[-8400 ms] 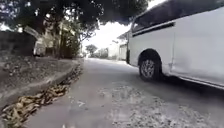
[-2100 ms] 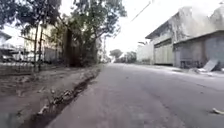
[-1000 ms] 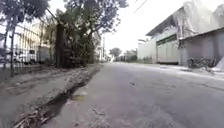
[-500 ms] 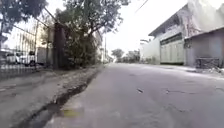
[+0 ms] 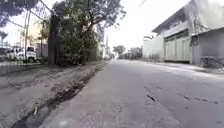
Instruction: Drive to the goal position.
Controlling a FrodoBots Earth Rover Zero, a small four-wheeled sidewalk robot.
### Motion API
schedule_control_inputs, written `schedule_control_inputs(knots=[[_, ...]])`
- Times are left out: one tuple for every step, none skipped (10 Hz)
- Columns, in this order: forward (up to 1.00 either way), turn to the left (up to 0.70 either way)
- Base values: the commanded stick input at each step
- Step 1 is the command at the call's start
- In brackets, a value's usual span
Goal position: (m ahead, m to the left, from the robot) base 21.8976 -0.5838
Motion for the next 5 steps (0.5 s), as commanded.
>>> schedule_control_inputs(knots=[[1.00, 0.00], [1.00, 0.00], [1.00, 0.00], [1.00, 0.00], [1.00, 0.00]])
